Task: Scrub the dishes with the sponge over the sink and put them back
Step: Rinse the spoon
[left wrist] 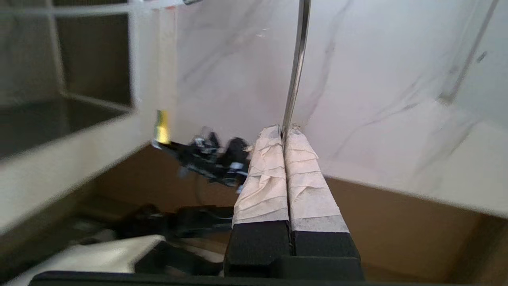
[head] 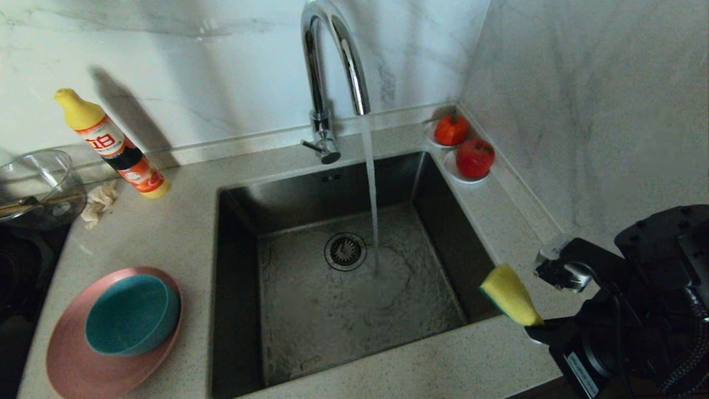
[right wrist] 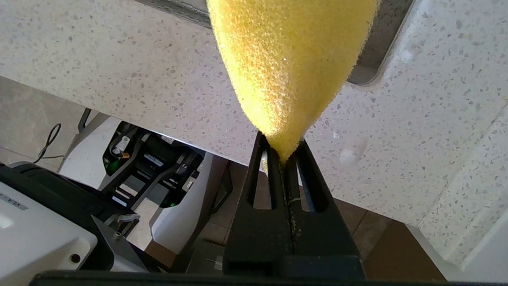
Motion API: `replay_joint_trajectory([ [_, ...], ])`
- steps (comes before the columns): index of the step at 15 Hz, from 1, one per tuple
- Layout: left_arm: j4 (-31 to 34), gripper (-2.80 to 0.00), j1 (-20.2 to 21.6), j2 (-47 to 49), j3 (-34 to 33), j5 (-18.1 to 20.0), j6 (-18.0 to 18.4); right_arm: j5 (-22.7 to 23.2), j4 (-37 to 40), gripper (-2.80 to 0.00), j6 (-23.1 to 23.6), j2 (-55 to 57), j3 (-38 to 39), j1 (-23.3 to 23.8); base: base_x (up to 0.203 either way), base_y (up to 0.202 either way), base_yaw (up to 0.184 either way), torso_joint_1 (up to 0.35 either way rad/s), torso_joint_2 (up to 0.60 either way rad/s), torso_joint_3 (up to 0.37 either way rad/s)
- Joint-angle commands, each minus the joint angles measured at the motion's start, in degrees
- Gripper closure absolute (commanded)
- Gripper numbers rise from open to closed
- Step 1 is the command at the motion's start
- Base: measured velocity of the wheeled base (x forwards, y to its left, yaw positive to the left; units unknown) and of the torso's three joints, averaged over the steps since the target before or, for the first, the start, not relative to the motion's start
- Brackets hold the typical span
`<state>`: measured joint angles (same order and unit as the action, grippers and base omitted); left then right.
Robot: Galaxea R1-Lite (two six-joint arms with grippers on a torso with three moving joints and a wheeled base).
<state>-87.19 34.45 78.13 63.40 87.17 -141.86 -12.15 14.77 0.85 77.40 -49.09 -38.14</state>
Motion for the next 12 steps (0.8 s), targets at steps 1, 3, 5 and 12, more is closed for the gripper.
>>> replay_joint_trajectory([
  [1, -0.48, 0.00, 0.08, -1.61, -2.95, 0.49, 7.11, -0.06, 0.08, 0.00, 0.03, -0.14, -0.04, 0.01, 0.000, 0.000, 0.000, 0.000, 0.00, 0.000],
  [3, -0.48, 0.00, 0.05, -2.40, -6.37, 0.49, 15.93, 0.03, 0.08, 0.00, 0.11, -0.05, -0.04, 0.44, 0.000, 0.000, 0.000, 0.000, 0.00, 0.000],
  [5, -0.48, 0.00, 0.01, -2.69, -9.30, 0.49, 22.64, 0.00, 0.12, 0.00, 0.11, -0.22, -0.04, 0.50, 0.000, 0.000, 0.000, 0.000, 0.00, 0.000],
  [12, -0.48, 0.00, 0.07, -3.07, -18.21, 0.49, 44.84, -0.06, 0.16, 0.00, 0.11, -0.93, -0.12, 0.70, 0.000, 0.000, 0.000, 0.000, 0.00, 0.000],
])
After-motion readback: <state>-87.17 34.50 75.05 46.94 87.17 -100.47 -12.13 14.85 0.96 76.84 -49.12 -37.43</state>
